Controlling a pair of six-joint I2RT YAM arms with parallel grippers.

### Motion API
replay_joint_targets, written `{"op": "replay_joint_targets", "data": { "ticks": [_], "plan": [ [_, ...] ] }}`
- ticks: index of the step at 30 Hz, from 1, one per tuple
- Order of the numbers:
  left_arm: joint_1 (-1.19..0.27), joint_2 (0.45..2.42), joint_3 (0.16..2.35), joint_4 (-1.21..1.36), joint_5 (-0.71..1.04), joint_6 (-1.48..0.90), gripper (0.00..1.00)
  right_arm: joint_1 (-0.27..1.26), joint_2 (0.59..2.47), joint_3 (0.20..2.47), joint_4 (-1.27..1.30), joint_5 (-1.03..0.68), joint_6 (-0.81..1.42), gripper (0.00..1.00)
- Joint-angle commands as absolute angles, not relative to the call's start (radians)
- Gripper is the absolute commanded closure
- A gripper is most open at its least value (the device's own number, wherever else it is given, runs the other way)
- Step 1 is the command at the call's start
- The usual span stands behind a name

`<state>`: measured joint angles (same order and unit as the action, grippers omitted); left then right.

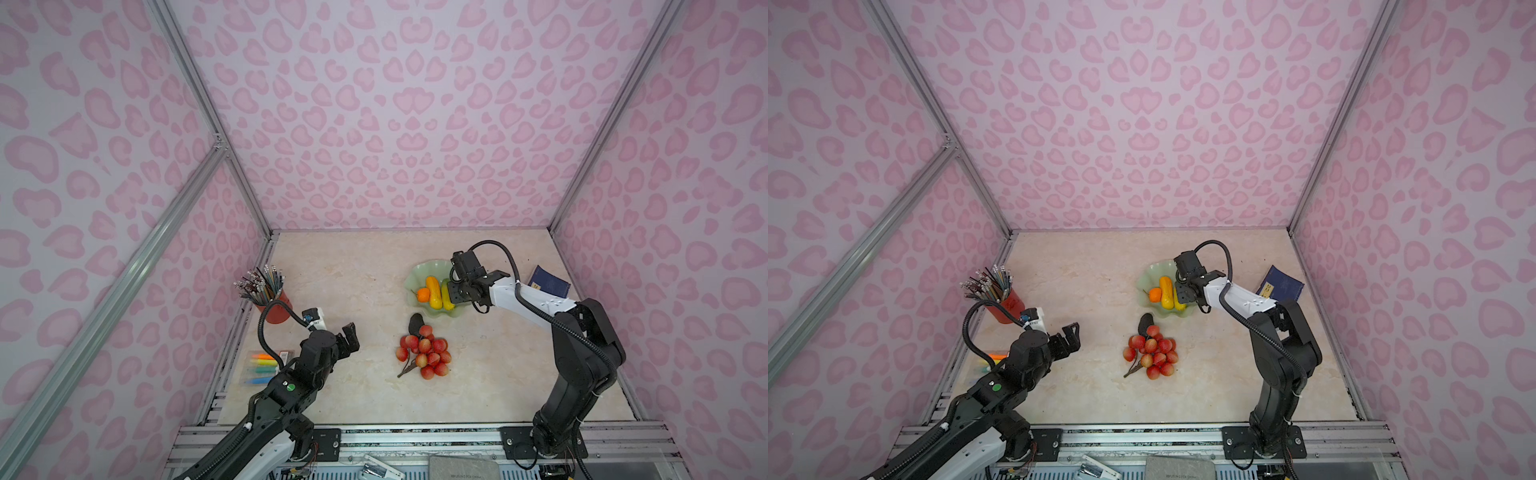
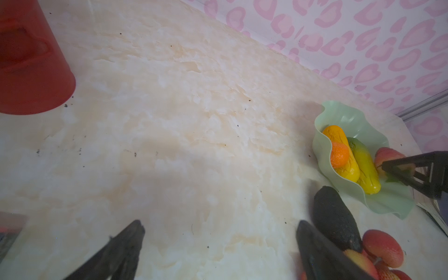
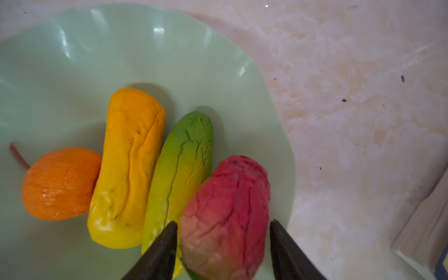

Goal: Place and organize the fake fruits in the fruit bowl
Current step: 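Grasp the pink peach with the right gripper and place it in the bowl, then grasp the dark avocado with the left gripper and place it in the bowl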

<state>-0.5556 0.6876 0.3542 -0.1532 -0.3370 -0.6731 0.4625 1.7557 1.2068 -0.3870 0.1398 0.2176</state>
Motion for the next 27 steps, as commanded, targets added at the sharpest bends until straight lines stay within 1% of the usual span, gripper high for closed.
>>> {"op": "replay_joint_targets", "data": {
  "ticks": [1, 6, 9, 11, 14, 17, 21, 27],
  "plan": [
    [-0.554, 0.741, 0.396, -0.072, -0.274, -0.637, 0.0, 0.463, 1.703, 1.187, -0.345, 0.142, 0.226, 0.31],
    [-0.554, 0.869, 0.471, 0.007, -0.151, -0.572, 0.0, 0.463, 1.578, 1.142, -0.317, 0.173, 0.259, 0.23],
    [-0.554, 1.009, 0.548, 0.044, -0.01, -0.517, 0.02, 0.461, 1.495, 1.082, -0.292, 0.186, 0.295, 0.19],
    [-0.554, 1.127, 0.625, 0.044, 0.098, -0.485, 0.07, 0.462, 1.438, 1.035, -0.271, 0.189, 0.31, 0.16],
    [-0.562, 1.28, 0.716, 0.048, 0.213, -0.464, 0.13, 0.459, 1.36, 0.972, -0.24, 0.195, 0.32, 0.11],
    [-0.593, 1.398, 0.79, 0.048, 0.244, -0.442, 0.15, 0.447, 1.289, 0.935, -0.236, 0.198, 0.327, 0.08],
    [-0.641, 1.55, 0.89, 0.015, 0.247, -0.422, 0.17, 0.432, 1.207, 0.89, -0.239, 0.192, 0.341, 0.08],
    [-0.702, 1.682, 0.969, -0.024, 0.204, -0.429, 0.19, 0.408, 1.121, 0.832, -0.223, 0.204, 0.341, 0.07]
  ]
}}
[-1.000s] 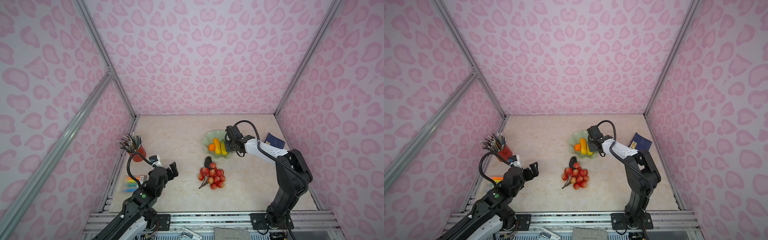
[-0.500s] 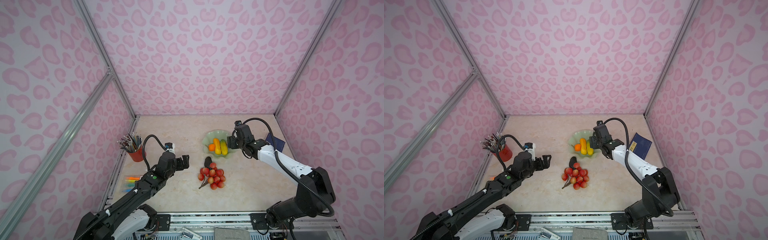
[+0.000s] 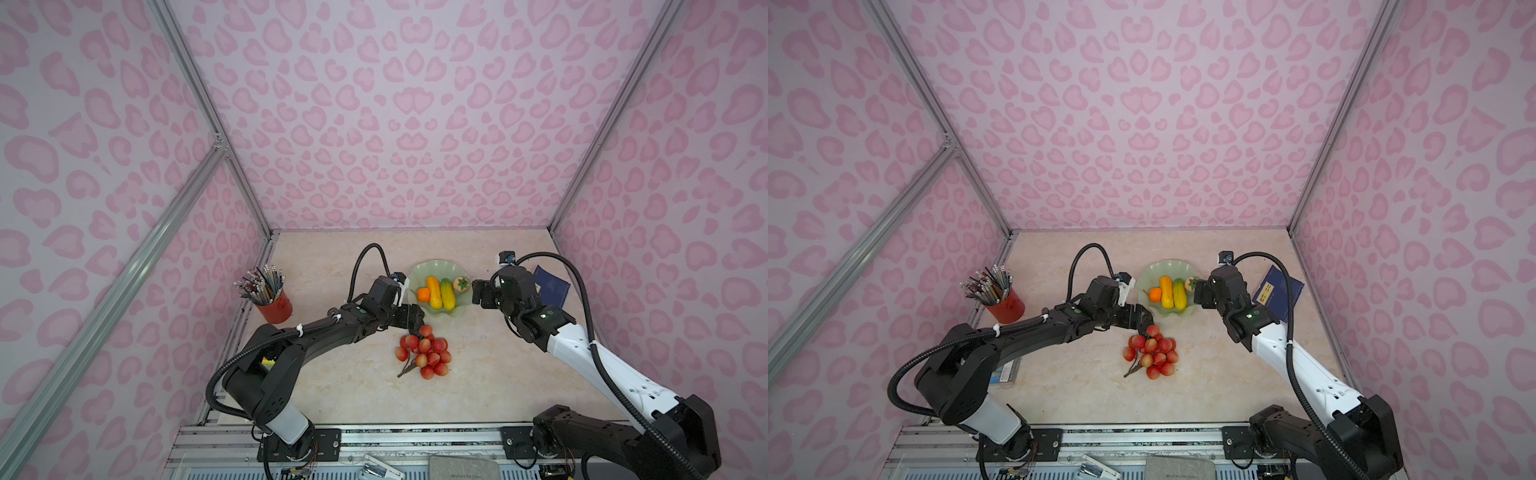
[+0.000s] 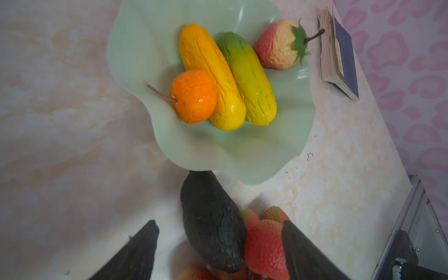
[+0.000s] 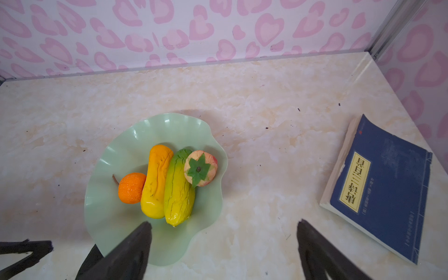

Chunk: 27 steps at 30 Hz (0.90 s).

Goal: Place and organize the fake fruits in the fruit bowl
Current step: 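Grasp the dark avocado with the left gripper and place it in the bowl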

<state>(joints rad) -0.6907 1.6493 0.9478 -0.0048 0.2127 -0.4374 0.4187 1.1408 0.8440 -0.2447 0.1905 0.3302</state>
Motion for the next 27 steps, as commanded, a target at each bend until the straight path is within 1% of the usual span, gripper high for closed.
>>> {"op": "replay_joint_targets", "data": {
  "ticks": [1, 8, 13, 16, 21, 23, 27],
  "plan": [
    [-0.704, 1.695, 0.974, -0.032, 0.191, -0.432, 0.19, 0.403, 1.113, 0.83, -0.225, 0.203, 0.34, 0.07],
    [-0.71, 1.767, 1.018, -0.099, 0.111, -0.455, 0.21, 0.376, 1.089, 0.816, -0.228, 0.189, 0.334, 0.07],
    [-0.709, 1.818, 1.054, -0.102, 0.128, -0.462, 0.27, 0.361, 1.091, 0.814, -0.22, 0.178, 0.334, 0.07],
    [-0.71, 1.838, 1.068, -0.107, 0.14, -0.471, 0.34, 0.354, 1.086, 0.811, -0.222, 0.172, 0.33, 0.07],
    [-0.704, 1.84, 1.046, -0.113, 0.118, -0.488, 0.57, 0.336, 1.077, 0.809, -0.228, 0.166, 0.327, 0.07],
    [-0.703, 1.817, 1.023, -0.114, 0.102, -0.488, 0.61, 0.334, 1.07, 0.808, -0.23, 0.166, 0.33, 0.07],
    [-0.695, 1.716, 0.953, -0.117, 0.06, -0.487, 0.62, 0.33, 1.046, 0.792, -0.225, 0.164, 0.336, 0.07]
  ]
}}
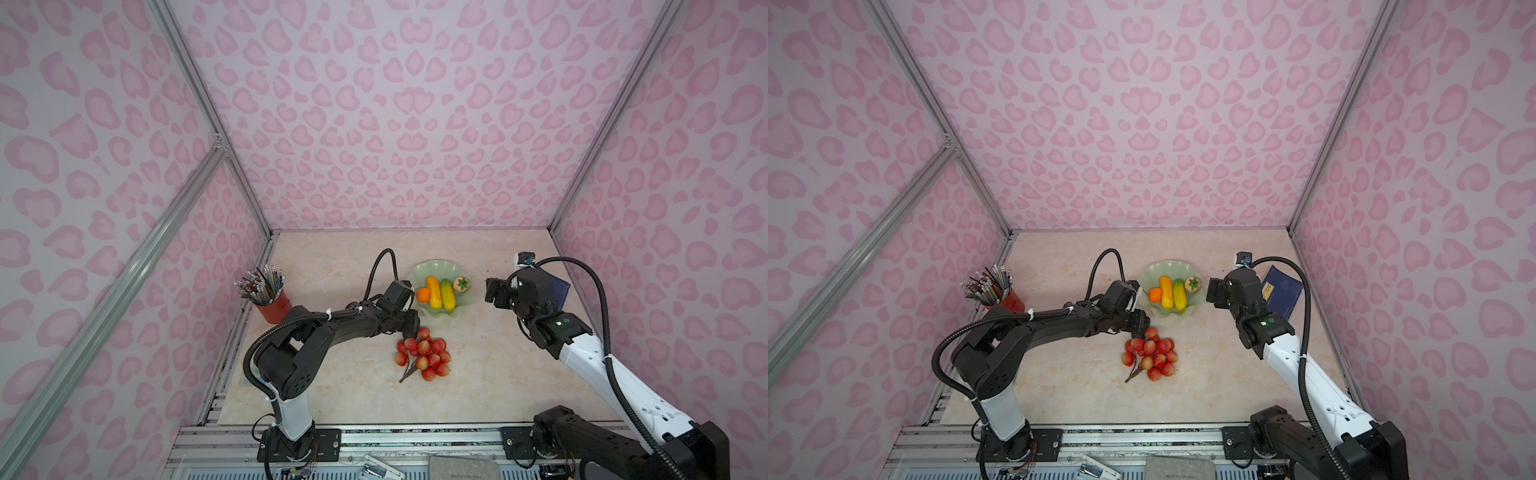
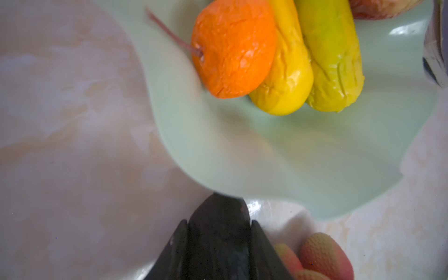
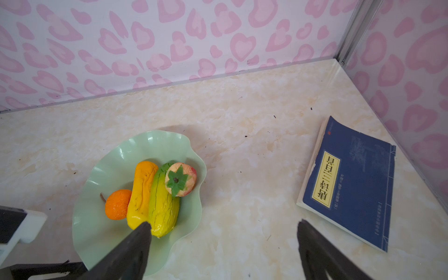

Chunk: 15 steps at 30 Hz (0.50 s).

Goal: Place and organize the fake fruits in the fruit bowl
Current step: 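Grasp the dark avocado with the left gripper and place it in the bowl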

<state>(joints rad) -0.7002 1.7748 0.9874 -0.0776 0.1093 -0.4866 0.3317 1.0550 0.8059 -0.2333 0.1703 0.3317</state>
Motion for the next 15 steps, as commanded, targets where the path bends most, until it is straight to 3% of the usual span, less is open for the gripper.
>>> {"op": "replay_joint_targets", "data": {
  "ticks": [1, 8, 15],
  "plan": [
    [-0.695, 1.685, 0.936, -0.119, 0.043, -0.486, 0.62, 0.33, 1.045, 0.787, -0.22, 0.163, 0.336, 0.07],
    [-0.675, 1.477, 0.933, -0.181, 0.001, -0.439, 0.62, 0.326, 1.065, 0.793, -0.194, 0.138, 0.361, 0.07],
    [-0.675, 1.544, 1.141, -0.231, 0.049, -0.345, 0.61, 0.324, 1.085, 0.803, -0.194, 0.124, 0.373, 0.08]
  ]
}}
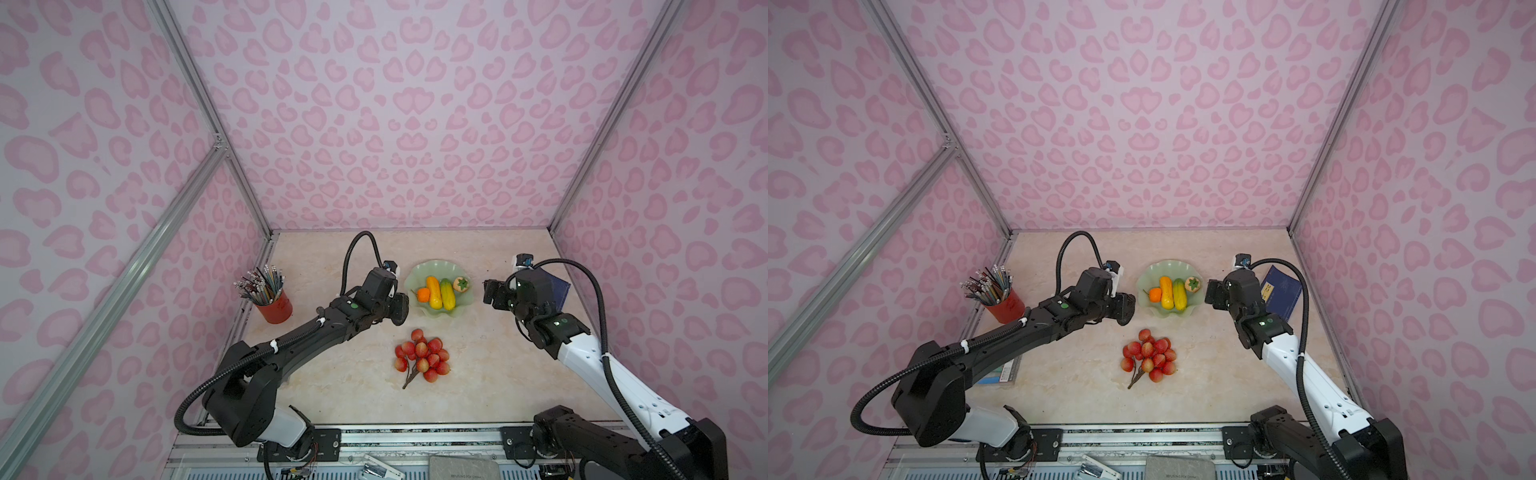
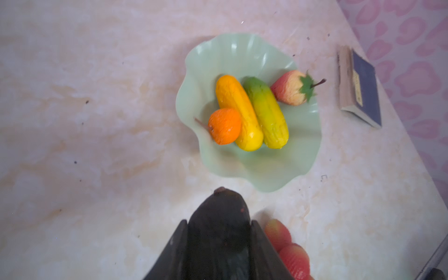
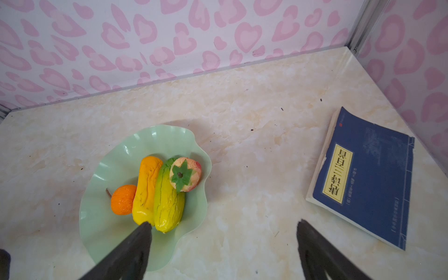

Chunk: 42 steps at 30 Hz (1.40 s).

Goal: Place and organize the fake fruits in the fruit bowl
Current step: 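Grasp the dark avocado with the left gripper and place it in the bowl, then grasp the red lychee bunch by its stem with the right gripper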

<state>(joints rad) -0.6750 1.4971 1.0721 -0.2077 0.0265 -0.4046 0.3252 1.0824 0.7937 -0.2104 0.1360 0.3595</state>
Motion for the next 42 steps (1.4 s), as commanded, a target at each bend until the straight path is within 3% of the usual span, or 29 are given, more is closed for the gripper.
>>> {"op": "replay_joint_targets", "data": {
  "ticks": [1, 9, 17, 19, 21, 28, 37, 42],
  "plan": [
    [-0.675, 1.577, 1.178, -0.235, 0.057, -0.335, 0.61, 0.324, 1.081, 0.806, -0.201, 0.124, 0.372, 0.08],
    [-0.676, 1.862, 1.45, -0.253, 0.067, -0.296, 0.62, 0.324, 0.992, 0.776, -0.27, 0.13, 0.362, 0.08],
    [-0.676, 2.039, 1.575, -0.262, 0.088, -0.308, 0.59, 0.323, 0.943, 0.728, -0.285, 0.109, 0.387, 0.08],
    [-0.674, 2.045, 1.576, -0.264, 0.09, -0.312, 0.54, 0.323, 0.952, 0.733, -0.292, 0.106, 0.385, 0.08],
    [-0.675, 2.032, 1.572, -0.258, 0.091, -0.311, 0.41, 0.322, 0.96, 0.737, -0.295, 0.09, 0.381, 0.08],
    [-0.673, 1.828, 1.512, -0.201, 0.009, -0.304, 0.3, 0.361, 0.959, 0.697, -0.267, -0.021, 0.446, 0.11],
    [-0.665, 1.43, 1.352, -0.056, -0.232, -0.247, 0.2, 0.75, 0.978, 0.569, -0.257, 0.046, 0.708, 0.12],
    [-0.642, 1.185, 1.067, 0.009, -0.387, -0.305, 0.15, 0.884, 1.071, 0.512, -0.151, 0.051, 0.826, 0.13]
  ]
}}
